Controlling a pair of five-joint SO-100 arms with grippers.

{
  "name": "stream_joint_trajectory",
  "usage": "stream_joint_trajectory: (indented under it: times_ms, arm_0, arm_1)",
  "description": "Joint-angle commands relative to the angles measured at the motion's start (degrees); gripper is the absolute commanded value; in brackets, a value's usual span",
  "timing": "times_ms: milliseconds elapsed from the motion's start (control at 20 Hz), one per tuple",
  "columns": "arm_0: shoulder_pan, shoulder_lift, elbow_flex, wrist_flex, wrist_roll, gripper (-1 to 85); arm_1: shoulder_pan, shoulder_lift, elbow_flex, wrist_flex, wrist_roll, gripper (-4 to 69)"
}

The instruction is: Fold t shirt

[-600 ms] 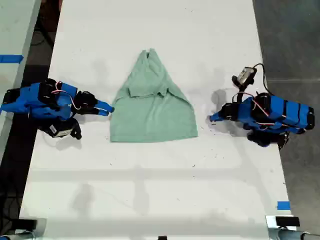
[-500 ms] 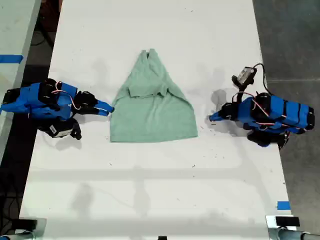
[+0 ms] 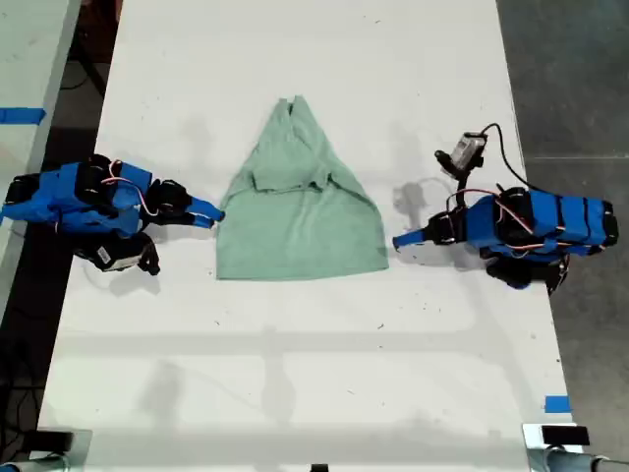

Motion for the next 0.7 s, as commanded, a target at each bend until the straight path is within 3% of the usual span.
stream_joint_trajectory:
  times_ms: [0,150,250,300,650]
  arm_0:
    - [0.79,0.35,0.53,-0.26,0.44,11.8]
    - [0.79,0.35,0.53,-0.26,0.44,11.8]
    - [0.79,0.35,0.53,-0.26,0.44,11.8]
    - [0.79,0.35,0.53,-0.26,0.44,11.8]
    - [0.79,0.35,0.53,-0.26,0.44,11.8]
  arm_1:
    - [5.98,-7.47,-11.87,-1.41,-1.93,0.4]
    - [10.28,-38.41,-31.90,2.46,-1.14,3.2]
    - [10.81,-55.55,-39.81,0.26,-2.29,16.8]
    - [11.25,-63.90,-43.51,-0.53,-2.64,19.1]
    - [10.99,-102.13,-60.91,-4.39,-0.79,19.1]
